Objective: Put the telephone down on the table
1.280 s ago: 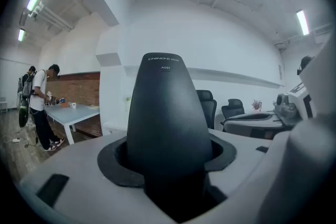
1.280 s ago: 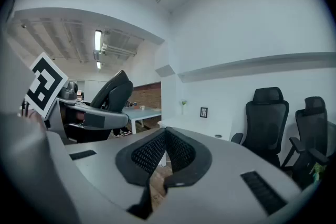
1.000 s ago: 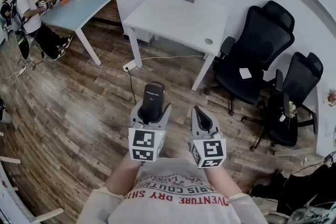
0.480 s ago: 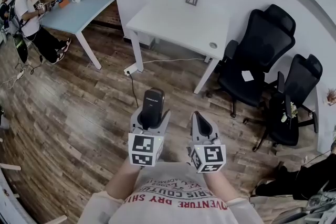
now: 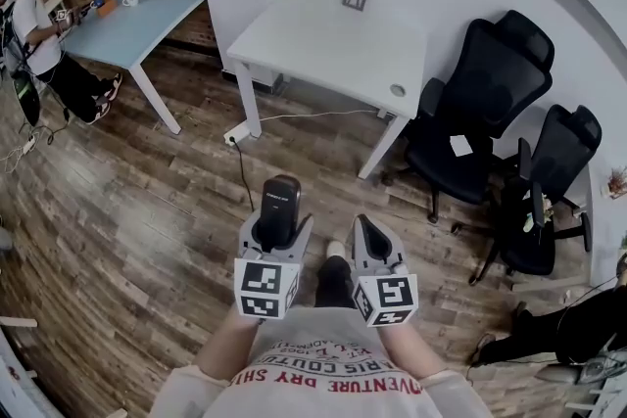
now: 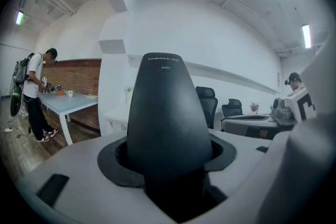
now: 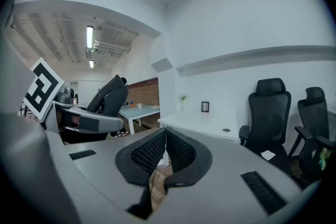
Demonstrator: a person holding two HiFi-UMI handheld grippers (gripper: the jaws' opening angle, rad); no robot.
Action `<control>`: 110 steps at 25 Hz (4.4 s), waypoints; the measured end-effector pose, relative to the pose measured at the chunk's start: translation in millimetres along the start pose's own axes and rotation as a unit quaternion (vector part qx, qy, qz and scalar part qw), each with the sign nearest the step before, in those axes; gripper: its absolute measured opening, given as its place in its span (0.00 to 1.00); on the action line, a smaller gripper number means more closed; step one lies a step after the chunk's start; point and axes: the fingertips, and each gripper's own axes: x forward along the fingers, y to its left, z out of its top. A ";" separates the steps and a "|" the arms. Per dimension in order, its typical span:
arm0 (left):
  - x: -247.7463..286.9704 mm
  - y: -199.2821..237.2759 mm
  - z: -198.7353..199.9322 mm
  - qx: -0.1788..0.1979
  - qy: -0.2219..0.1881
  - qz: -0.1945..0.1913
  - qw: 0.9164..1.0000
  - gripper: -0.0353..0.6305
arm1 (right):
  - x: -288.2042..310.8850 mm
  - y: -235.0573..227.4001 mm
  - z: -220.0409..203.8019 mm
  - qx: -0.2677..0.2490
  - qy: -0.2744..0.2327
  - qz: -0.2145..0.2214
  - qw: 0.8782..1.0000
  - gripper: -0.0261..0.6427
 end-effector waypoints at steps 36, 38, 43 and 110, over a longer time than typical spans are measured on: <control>415.5 19.3 102.6 -0.007 0.060 -0.006 0.998 0.50 | 309.5 -302.0 46.8 0.036 0.020 0.027 0.999 0.08; 446.8 24.4 107.9 -0.007 0.065 -0.021 0.998 0.50 | 330.1 -319.8 47.5 0.037 0.024 0.013 0.999 0.08; 527.2 41.2 126.1 0.000 0.084 -0.057 0.995 0.50 | 386.8 -362.2 58.4 0.042 0.036 -0.024 0.998 0.08; 853.9 75.6 1.5 0.007 0.360 -0.058 0.931 0.54 | 598.9 -537.4 -24.3 0.120 0.185 -0.024 0.975 0.08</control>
